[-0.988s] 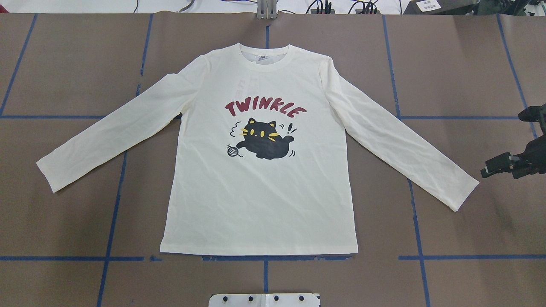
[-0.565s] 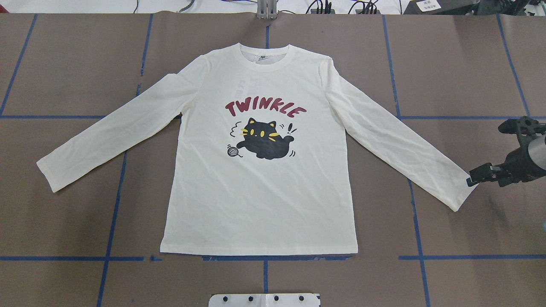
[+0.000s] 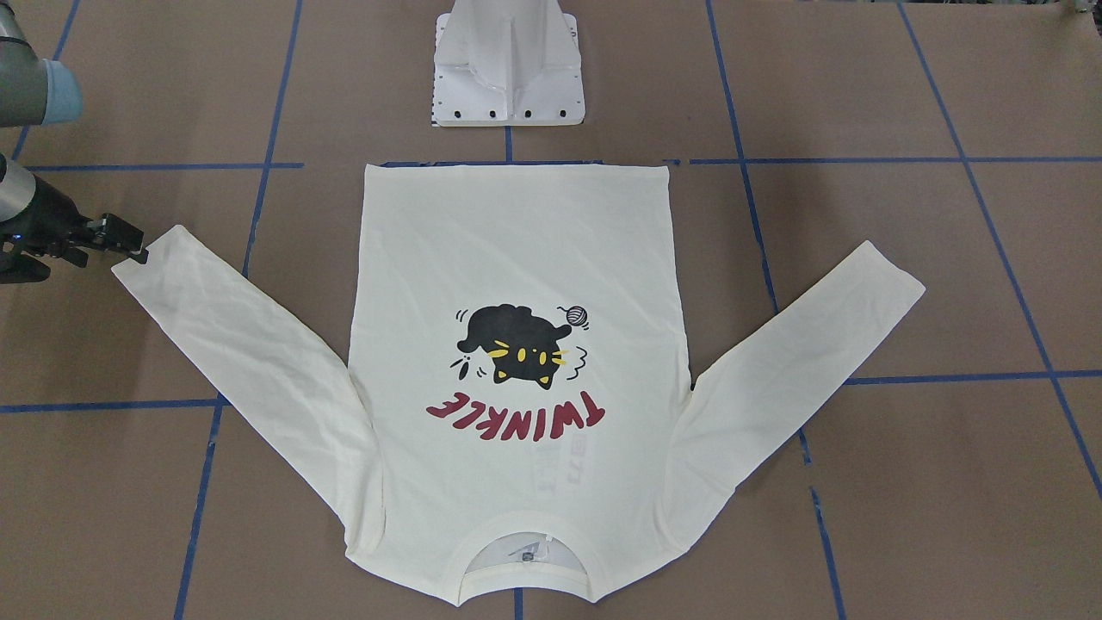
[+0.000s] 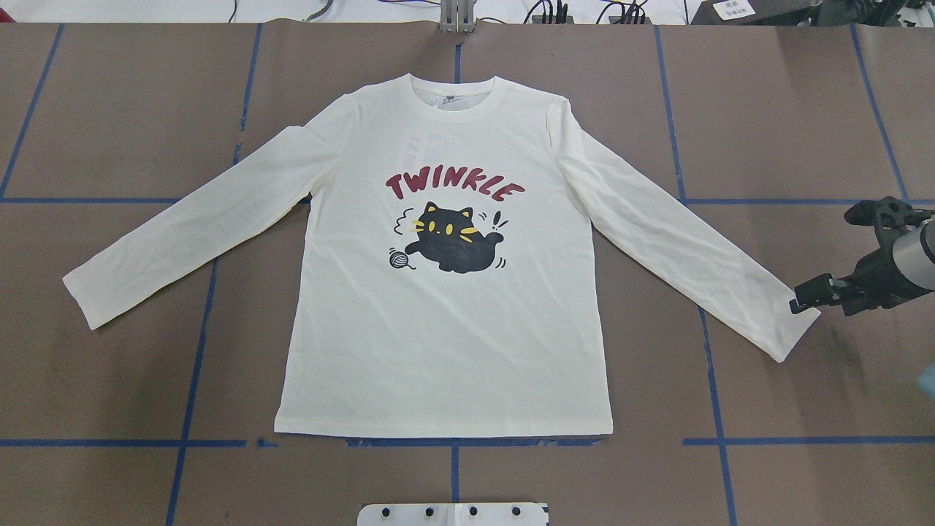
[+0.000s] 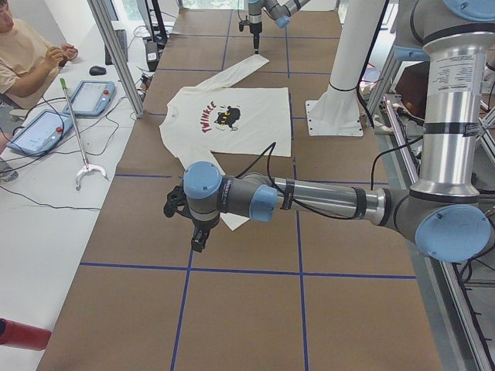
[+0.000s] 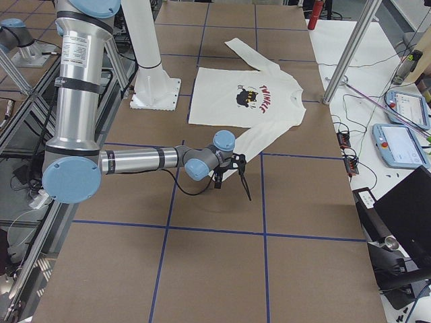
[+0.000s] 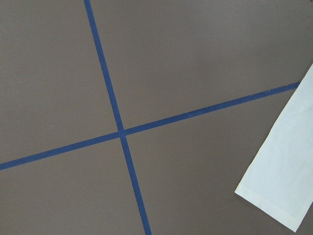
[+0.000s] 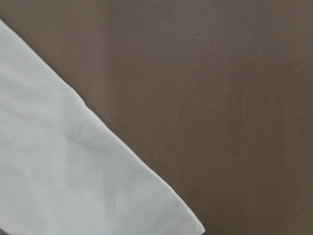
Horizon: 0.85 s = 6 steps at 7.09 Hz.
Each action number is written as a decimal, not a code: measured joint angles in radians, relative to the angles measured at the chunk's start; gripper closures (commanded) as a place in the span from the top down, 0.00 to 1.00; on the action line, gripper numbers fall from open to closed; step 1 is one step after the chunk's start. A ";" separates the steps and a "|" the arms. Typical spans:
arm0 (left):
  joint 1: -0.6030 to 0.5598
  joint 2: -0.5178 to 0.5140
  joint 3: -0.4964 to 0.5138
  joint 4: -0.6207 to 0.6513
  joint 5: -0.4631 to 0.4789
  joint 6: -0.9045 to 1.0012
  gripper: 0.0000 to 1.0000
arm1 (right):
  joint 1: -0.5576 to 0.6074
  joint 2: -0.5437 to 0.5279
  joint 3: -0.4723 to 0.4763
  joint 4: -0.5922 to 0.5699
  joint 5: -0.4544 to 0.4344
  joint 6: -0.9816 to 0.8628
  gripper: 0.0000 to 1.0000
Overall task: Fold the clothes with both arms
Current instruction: 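Move the right gripper down to the cuff of the sleeve nearest it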
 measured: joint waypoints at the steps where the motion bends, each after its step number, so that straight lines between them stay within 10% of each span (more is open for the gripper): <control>1: 0.000 0.000 0.000 0.000 0.000 0.000 1.00 | 0.000 0.002 -0.012 0.001 0.000 0.004 0.98; 6: 0.000 0.000 -0.001 0.000 0.001 0.001 1.00 | -0.004 0.010 -0.035 0.002 -0.001 0.057 0.68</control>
